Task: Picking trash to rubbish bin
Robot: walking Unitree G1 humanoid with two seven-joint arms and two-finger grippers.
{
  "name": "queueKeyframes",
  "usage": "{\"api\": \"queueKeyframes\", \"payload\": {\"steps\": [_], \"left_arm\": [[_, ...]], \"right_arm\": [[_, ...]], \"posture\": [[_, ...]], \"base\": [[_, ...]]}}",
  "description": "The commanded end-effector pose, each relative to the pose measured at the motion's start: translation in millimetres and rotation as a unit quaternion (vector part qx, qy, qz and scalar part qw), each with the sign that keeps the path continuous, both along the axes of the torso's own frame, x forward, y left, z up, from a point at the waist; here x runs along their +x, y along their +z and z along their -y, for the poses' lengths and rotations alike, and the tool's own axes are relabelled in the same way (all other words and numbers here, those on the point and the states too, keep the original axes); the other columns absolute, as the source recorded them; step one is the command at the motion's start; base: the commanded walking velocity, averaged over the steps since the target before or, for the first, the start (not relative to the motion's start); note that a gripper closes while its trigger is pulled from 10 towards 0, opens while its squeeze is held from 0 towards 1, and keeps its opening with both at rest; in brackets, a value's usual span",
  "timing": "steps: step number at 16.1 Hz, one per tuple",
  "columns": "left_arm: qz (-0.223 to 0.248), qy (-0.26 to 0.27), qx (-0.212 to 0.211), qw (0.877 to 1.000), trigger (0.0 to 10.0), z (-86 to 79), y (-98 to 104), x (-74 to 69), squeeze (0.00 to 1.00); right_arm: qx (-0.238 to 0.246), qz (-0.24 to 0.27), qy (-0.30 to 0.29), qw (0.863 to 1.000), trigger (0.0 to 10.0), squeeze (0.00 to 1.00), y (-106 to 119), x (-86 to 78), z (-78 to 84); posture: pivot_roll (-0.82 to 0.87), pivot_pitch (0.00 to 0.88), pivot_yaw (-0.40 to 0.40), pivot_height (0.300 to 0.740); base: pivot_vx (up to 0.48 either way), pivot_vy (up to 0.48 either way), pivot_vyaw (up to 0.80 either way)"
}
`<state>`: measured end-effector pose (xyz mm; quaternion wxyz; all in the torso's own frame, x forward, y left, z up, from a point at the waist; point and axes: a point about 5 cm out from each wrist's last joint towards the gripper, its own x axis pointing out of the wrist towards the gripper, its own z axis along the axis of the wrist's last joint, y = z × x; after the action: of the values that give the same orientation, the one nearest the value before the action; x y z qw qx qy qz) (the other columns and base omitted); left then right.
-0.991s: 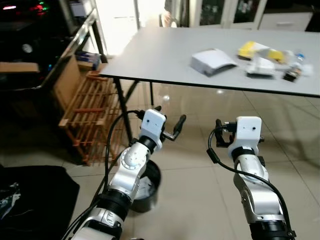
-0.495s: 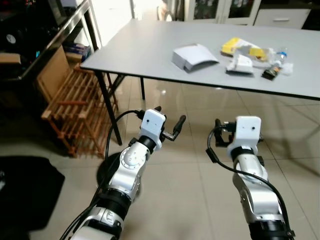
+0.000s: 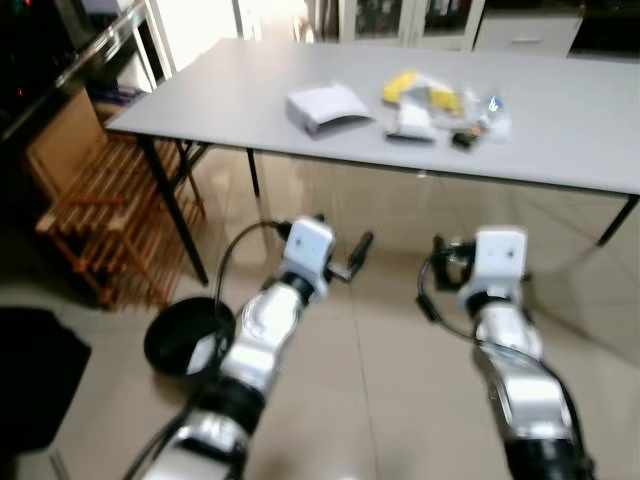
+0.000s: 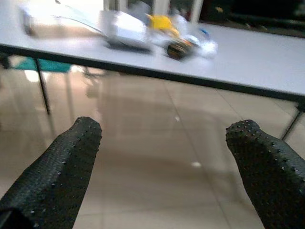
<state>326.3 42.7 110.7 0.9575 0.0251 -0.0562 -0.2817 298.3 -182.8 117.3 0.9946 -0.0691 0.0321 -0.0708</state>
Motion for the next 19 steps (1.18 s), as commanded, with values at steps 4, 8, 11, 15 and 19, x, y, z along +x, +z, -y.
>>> {"api": "queueKeyframes", "payload": {"steps": [4,8,11,15,19], "left_arm": [[0.018,0.000,0.009,1.000,10.0,-3.2,9,6.6,0.00],[0.020,0.004,0.004,1.000,10.0,-0.3,8,4.4,0.00],[0.016,0.021,-0.005,1.000,10.0,-0.6,5,3.3,0.00],[0.016,0.045,-0.022,0.999,10.0,2.2,4,1.4,0.00],[0.014,0.056,-0.026,0.998,10.0,0.6,3,0.0,0.00]], "right_arm": [[0.009,0.019,0.003,1.000,10.0,0.00,7,7.3,-6.2],[-0.003,0.006,0.019,1.000,10.0,0.00,3,6.3,-2.8],[-0.018,0.002,0.041,0.999,10.0,0.00,5,8.7,-2.3],[-0.038,-0.007,0.077,0.996,10.0,0.00,10,15.3,-3.4],[-0.039,-0.007,0.087,0.995,10.0,0.00,12,18.7,-4.2]], "posture": [[-0.14,0.000,0.067,0.740],[-0.14,0.005,0.022,0.740],[-0.13,0.006,-0.025,0.740],[-0.11,0.007,-0.108,0.740],[-0.09,0.011,-0.115,0.740]], "base": [[0.000,0.000,0.00],[0.000,0.000,0.00],[0.000,0.000,0.00],[0.000,0.000,0.00],[0.000,0.000,0.00]]}}
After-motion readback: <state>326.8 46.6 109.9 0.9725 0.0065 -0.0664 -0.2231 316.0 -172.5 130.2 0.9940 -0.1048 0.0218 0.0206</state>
